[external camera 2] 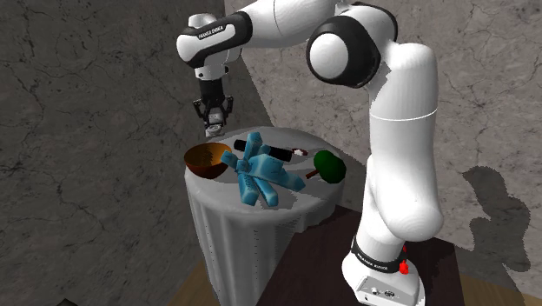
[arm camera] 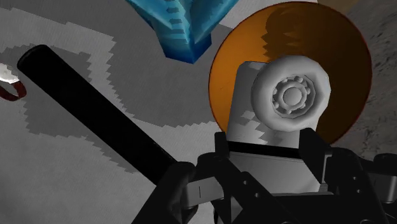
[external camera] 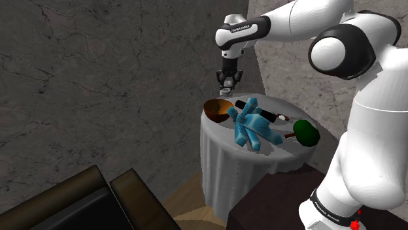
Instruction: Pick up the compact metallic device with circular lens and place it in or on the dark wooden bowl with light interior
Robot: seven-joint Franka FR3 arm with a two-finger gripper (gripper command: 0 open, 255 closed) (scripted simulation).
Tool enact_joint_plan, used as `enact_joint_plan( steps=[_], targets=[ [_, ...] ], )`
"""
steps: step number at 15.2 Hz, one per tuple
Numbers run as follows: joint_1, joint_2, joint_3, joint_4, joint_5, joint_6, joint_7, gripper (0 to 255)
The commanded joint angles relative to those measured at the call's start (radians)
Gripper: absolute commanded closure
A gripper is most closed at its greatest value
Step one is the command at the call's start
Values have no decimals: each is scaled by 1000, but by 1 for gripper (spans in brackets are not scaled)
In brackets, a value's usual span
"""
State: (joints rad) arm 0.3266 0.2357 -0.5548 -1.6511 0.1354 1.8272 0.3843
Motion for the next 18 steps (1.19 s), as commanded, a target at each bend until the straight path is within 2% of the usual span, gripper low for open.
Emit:
enact_joint_plan(
  steps=[1, 3, 18],
  targets=[
    [31, -10, 15, -6, -7, 0, 49, 255],
    [58, -18, 29, -12, -14, 1, 91, 255],
    [56, 29, 40, -158, 18, 187, 68, 255]
  ],
)
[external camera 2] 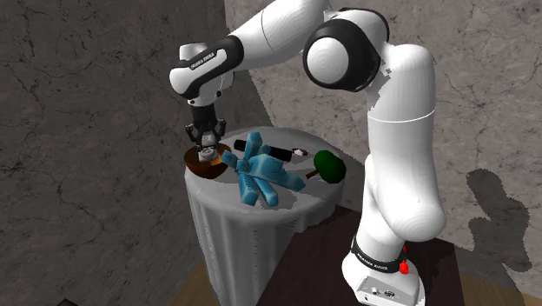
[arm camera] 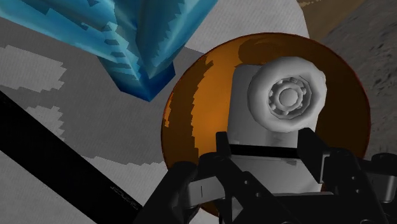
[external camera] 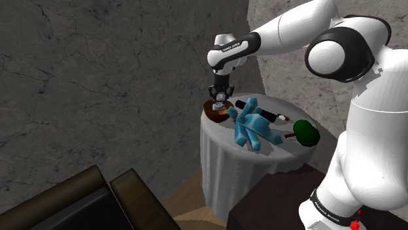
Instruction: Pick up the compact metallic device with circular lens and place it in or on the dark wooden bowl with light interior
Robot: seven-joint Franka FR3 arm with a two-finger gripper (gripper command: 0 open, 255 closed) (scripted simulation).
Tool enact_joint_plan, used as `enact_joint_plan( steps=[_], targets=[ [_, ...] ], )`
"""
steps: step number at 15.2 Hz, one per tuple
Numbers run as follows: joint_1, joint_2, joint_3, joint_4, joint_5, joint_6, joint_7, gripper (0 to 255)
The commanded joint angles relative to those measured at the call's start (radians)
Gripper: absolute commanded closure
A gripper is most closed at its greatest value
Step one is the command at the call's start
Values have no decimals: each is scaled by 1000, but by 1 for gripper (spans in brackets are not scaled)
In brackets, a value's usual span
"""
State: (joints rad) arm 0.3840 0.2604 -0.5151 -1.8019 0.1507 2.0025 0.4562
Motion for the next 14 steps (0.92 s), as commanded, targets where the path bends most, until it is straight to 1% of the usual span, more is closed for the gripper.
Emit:
enact_joint_plan(
  steps=[1, 9, 10, 14],
  targets=[
    [-2, 9, 1, -15, 6, 24, -6, 255],
    [-3, 9, 1, -15, 6, 24, -6, 255],
    [-3, 9, 1, -15, 6, 24, -6, 0],
    [-2, 9, 1, -16, 6, 24, -6, 0]
  ],
)
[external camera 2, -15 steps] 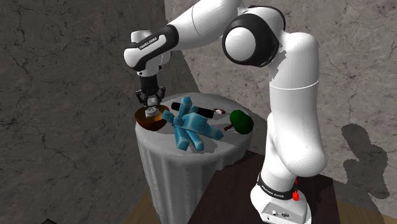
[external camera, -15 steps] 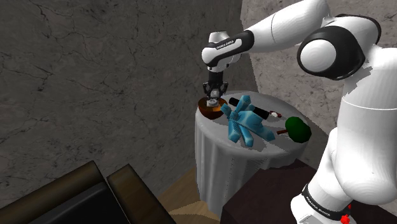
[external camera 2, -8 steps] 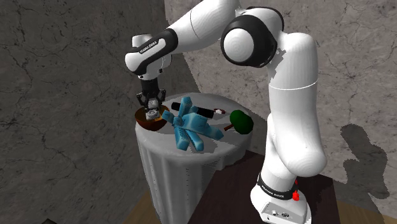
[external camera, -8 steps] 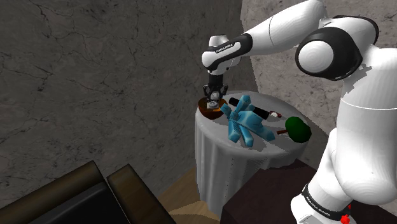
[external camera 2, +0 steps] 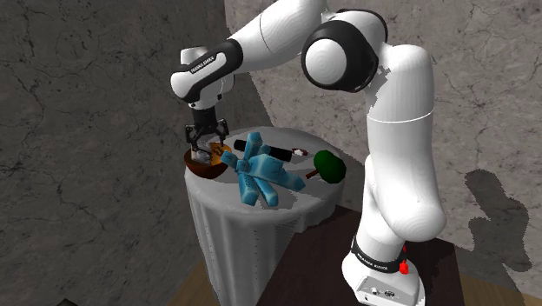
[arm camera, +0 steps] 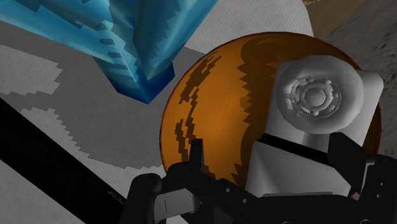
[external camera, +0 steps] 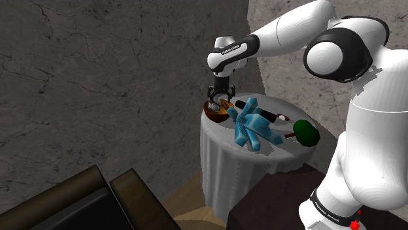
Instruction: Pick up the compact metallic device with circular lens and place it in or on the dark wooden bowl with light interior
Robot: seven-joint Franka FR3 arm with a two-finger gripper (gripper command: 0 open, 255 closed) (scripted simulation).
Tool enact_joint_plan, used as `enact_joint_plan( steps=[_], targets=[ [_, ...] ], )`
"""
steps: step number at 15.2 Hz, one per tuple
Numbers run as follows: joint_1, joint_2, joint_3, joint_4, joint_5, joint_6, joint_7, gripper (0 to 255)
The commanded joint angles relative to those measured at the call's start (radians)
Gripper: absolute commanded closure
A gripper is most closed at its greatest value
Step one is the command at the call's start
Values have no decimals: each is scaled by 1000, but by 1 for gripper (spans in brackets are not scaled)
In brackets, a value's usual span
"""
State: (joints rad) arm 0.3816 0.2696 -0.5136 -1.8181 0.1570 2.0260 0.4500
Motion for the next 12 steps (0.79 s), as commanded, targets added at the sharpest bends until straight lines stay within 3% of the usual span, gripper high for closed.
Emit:
enact_joint_plan(
  steps=[1, 5, 12],
  targets=[
    [0, 0, 0, 1, 0, 0, 0, 0],
    [2, -34, -8, 88, -23, -116, 16, 0],
    [2, -34, -8, 88, -23, -116, 16, 0]
  ],
)
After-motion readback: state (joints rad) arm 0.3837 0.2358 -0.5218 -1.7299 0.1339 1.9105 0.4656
